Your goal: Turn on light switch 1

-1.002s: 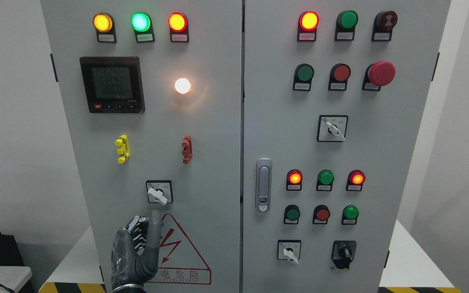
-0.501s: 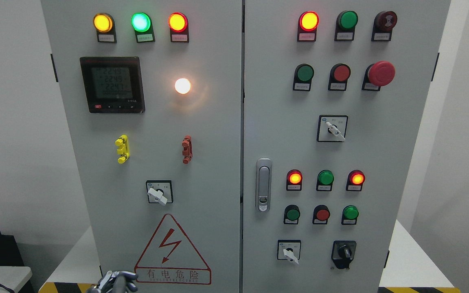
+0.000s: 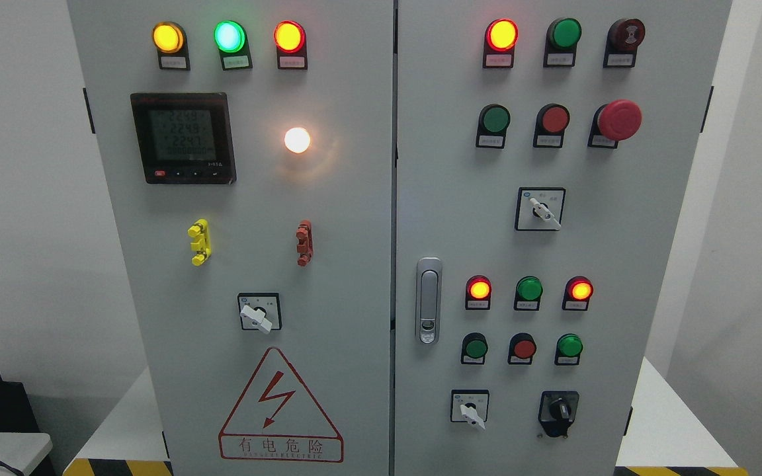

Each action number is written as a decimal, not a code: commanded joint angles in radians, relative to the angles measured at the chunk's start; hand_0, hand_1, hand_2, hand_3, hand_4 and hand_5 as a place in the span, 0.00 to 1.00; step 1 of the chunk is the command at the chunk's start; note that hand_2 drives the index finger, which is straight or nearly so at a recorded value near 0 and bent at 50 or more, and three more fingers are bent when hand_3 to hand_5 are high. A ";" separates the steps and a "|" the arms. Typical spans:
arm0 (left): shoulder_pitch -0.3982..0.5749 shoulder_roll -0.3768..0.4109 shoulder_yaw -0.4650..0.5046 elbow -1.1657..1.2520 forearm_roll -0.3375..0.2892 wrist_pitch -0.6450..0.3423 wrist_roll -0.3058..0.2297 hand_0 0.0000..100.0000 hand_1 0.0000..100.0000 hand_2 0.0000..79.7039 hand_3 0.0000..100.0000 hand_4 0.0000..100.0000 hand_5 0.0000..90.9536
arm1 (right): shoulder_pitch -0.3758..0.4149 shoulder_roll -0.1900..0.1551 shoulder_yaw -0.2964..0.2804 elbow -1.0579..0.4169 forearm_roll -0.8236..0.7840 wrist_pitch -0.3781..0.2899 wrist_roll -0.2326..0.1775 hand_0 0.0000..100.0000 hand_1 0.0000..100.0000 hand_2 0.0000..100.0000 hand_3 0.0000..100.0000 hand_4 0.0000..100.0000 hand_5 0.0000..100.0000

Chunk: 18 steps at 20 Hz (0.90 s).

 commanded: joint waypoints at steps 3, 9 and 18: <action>0.071 0.054 0.307 0.781 0.043 -0.019 -0.017 0.22 0.00 0.00 0.19 0.32 0.23 | -0.001 0.000 0.017 0.000 -0.025 0.000 0.000 0.12 0.39 0.00 0.00 0.00 0.00; 0.079 0.066 0.267 1.104 0.034 0.001 -0.021 0.34 0.00 0.00 0.06 0.18 0.13 | 0.001 0.000 0.017 0.000 -0.025 -0.001 0.000 0.12 0.39 0.00 0.00 0.00 0.00; 0.013 0.054 0.025 1.321 0.040 0.197 -0.157 0.43 0.01 0.00 0.00 0.00 0.04 | -0.001 -0.001 0.017 0.000 -0.025 -0.001 0.000 0.12 0.39 0.00 0.00 0.00 0.00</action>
